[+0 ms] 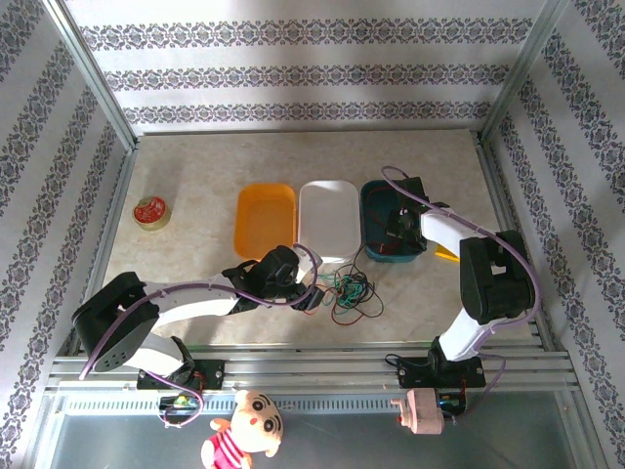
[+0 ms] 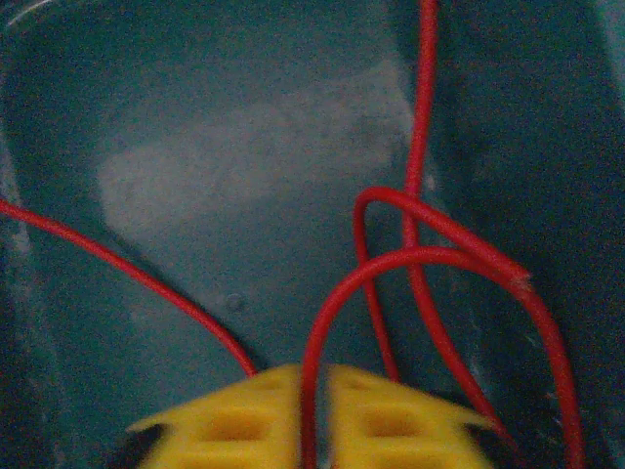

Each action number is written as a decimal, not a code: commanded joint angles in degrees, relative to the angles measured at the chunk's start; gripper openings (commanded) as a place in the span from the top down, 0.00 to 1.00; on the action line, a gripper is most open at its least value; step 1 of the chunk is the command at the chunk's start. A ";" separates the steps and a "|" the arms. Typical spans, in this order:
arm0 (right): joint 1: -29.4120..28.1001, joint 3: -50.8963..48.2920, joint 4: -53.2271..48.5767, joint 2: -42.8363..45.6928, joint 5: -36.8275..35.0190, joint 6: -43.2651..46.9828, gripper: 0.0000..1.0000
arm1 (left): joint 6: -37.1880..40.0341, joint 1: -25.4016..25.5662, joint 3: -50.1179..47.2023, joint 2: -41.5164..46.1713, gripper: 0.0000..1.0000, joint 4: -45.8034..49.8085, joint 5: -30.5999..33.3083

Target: Untangle the cables

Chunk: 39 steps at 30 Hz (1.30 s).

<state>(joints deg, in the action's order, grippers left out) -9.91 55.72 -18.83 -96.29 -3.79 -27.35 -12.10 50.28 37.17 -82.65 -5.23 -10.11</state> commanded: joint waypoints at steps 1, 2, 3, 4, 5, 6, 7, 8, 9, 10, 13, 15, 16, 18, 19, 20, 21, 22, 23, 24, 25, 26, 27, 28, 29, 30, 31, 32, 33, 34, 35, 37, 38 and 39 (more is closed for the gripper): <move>-1.14 1.58 0.22 1.46 3.77 0.55 0.66 | 1.68 1.13 2.07 -0.14 0.29 2.78 -0.88; -1.59 1.53 0.37 2.75 3.98 0.55 0.62 | 1.88 1.11 2.18 0.17 0.29 3.14 -0.88; -1.99 1.41 0.50 4.11 3.83 0.67 0.60 | 2.07 1.08 2.14 0.50 0.29 3.32 -0.64; -2.50 1.09 0.64 5.79 3.54 0.92 0.58 | 2.16 1.13 2.06 0.95 0.29 3.50 -0.07; -3.17 0.82 0.64 7.76 2.66 1.23 0.56 | 2.15 1.13 2.03 1.40 0.29 3.64 0.93; -3.72 0.41 0.64 9.55 1.59 1.61 0.54 | 1.99 1.12 1.92 1.86 0.28 3.73 2.15; -4.39 0.01 0.63 11.55 0.53 2.04 0.52 | 1.50 1.09 1.78 2.47 0.26 3.74 3.93; -4.91 -0.32 0.26 13.66 -0.55 2.61 0.50 | 0.71 1.13 1.56 3.11 0.24 3.37 6.58; -5.58 -0.44 -0.26 15.41 -1.42 3.18 0.48 | -0.36 1.13 1.38 3.59 0.23 3.05 9.23; -6.41 -0.53 -1.15 17.34 -2.64 3.78 0.48 | -1.69 1.05 1.08 4.38 0.22 2.53 12.73; -10.00 -0.62 -4.59 22.67 -5.04 6.12 0.47 | -6.40 1.00 0.23 6.86 0.17 0.60 22.08; -13.48 -1.12 -6.28 26.07 -2.89 8.52 0.47 | -10.25 0.95 0.27 8.11 0.13 1.00 29.54; -15.88 -1.59 -7.01 27.70 -0.12 9.94 0.47 | -11.88 0.87 0.27 9.01 0.12 1.55 32.50; -20.86 -3.02 -8.06 30.32 7.87 12.84 0.47 | -14.96 0.86 0.05 10.40 0.11 2.39 37.41; -23.60 -3.93 -8.58 31.28 11.46 13.51 0.47 | -17.02 0.80 0.10 11.09 0.10 3.66 40.15; -26.33 -4.86 -8.96 31.83 14.16 13.64 0.47 | -19.19 0.65 0.25 11.72 0.10 5.42 42.69; -28.27 -5.57 -9.24 31.95 16.23 13.52 0.47 | -20.95 0.45 0.45 12.06 0.10 7.09 44.28; -30.11 -6.38 -9.29 31.68 17.60 13.02 0.47 | -22.27 0.05 0.33 12.53 0.09 8.29 45.27; -31.52 -7.12 -9.30 31.19 18.05 12.33 0.48 | -22.76 -0.33 -0.13 12.78 0.09 8.49 45.51; -32.27 -7.68 -9.21 30.47 18.09 11.93 0.48 | -22.88 -0.53 -0.41 13.04 0.09 8.48 45.43; -32.85 -8.26 -9.06 29.52 17.11 11.37 0.48 | -22.88 -0.62 -0.91 13.23 0.09 8.27 45.31; -33.11 -8.59 -8.95 28.43 15.58 10.88 0.48 | -22.46 -0.71 -1.19 13.38 0.09 7.74 44.60; -33.07 -8.81 -8.94 27.49 14.27 10.66 0.48 | -21.98 -0.71 -1.43 13.41 0.09 7.45 44.00; -33.06 -8.88 -8.79 26.49 12.93 10.58 0.49 | -21.83 -0.71 -1.40 13.43 0.09 7.26 43.40; -32.99 -9.04 -8.44 25.27 12.14 10.75 0.49 | -21.83 -0.71 -1.47 13.46 0.08 7.32 43.01; -32.98 -9.10 -7.89 24.31 12.01 10.98 0.48 | -21.75 -0.71 -1.53 13.45 0.08 7.22 42.73; -32.98 -9.14 -7.34 23.16 12.04 11.22 0.49 | -21.74 -0.73 -1.58 13.41 0.08 7.17 42.62; -32.99 -9.07 -6.89 21.77 12.14 11.35 0.49 | -21.74 -0.71 -1.68 13.51 0.08 6.99 42.57; -32.90 -8.99 -6.75 20.54 12.38 11.51 0.50 | -21.72 -0.71 -1.79 13.53 0.08 6.77 42.62; -32.89 -8.88 -6.58 19.35 12.57 11.55 0.51 | -21.57 -0.71 -1.92 13.63 0.08 6.61 42.57; -32.90 -8.72 -6.57 18.05 12.66 11.53 0.52 | -21.48 -0.71 -1.90 13.65 0.08 6.58 42.54; -32.96 -8.60 -6.77 16.29 12.20 11.54 0.57 | -21.09 -0.71 -1.75 13.80 0.08 6.59 42.05; -32.86 -8.68 -6.83 15.76 11.70 11.55 0.61 | -20.72 -0.71 -1.83 13.87 0.08 6.38 41.54; -32.85 -8.83 -6.75 15.75 11.26 11.53 0.69 | -20.33 -0.71 -1.92 14.00 0.08 6.01 40.96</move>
<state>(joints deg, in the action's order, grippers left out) -42.76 47.18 -25.98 -80.16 9.28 -16.34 -32.64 50.13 36.12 -70.00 0.19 31.29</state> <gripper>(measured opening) 0.345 0.916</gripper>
